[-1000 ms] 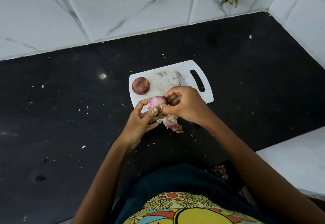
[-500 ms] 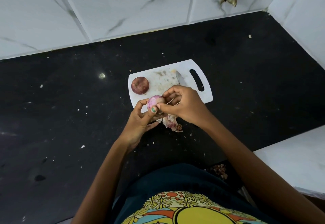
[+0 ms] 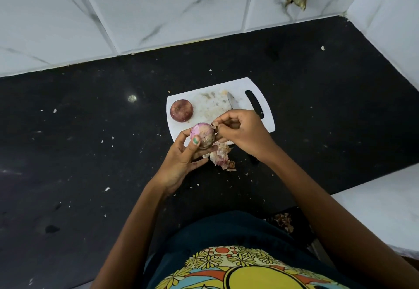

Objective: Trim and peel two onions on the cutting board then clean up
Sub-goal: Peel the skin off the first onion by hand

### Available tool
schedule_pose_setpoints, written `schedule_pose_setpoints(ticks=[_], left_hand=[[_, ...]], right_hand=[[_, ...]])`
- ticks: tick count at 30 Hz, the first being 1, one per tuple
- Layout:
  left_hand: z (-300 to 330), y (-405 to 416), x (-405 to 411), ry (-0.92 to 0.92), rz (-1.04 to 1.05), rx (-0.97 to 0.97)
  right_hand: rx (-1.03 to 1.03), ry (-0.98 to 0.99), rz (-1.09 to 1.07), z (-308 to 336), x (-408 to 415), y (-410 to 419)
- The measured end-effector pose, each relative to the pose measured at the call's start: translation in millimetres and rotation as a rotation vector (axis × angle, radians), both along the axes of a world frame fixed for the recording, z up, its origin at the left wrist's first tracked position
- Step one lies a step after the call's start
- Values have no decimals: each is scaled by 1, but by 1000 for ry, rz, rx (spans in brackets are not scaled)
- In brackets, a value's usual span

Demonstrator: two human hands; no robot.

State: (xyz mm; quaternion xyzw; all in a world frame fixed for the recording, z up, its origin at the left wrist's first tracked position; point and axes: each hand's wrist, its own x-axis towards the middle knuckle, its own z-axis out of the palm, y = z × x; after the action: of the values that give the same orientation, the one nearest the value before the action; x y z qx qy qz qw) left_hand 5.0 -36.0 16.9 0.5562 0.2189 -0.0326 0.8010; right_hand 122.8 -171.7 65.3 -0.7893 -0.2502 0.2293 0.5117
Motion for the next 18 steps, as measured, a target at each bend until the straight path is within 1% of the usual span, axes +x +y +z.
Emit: schedule_pose_setpoints(ticks=[2, 6, 9, 11, 15, 18], left_hand=[[-1, 0, 0, -6, 3, 3], [-2, 2, 0, 3, 28, 18], [-3, 2, 0, 6, 28, 3], [-3, 2, 0, 13, 30, 6], [-6, 0, -3, 32, 1, -7], [-5, -1, -3, 27, -24, -26]], right_hand=[[25, 69, 26, 2, -1, -1], [-20, -46, 47, 1, -4, 1], [34, 11, 0, -4, -2, 1], [35, 22, -31, -7, -1, 0], [-88, -113, -89, -16, 0, -2], [-165, -121, -99, -23, 2, -6]])
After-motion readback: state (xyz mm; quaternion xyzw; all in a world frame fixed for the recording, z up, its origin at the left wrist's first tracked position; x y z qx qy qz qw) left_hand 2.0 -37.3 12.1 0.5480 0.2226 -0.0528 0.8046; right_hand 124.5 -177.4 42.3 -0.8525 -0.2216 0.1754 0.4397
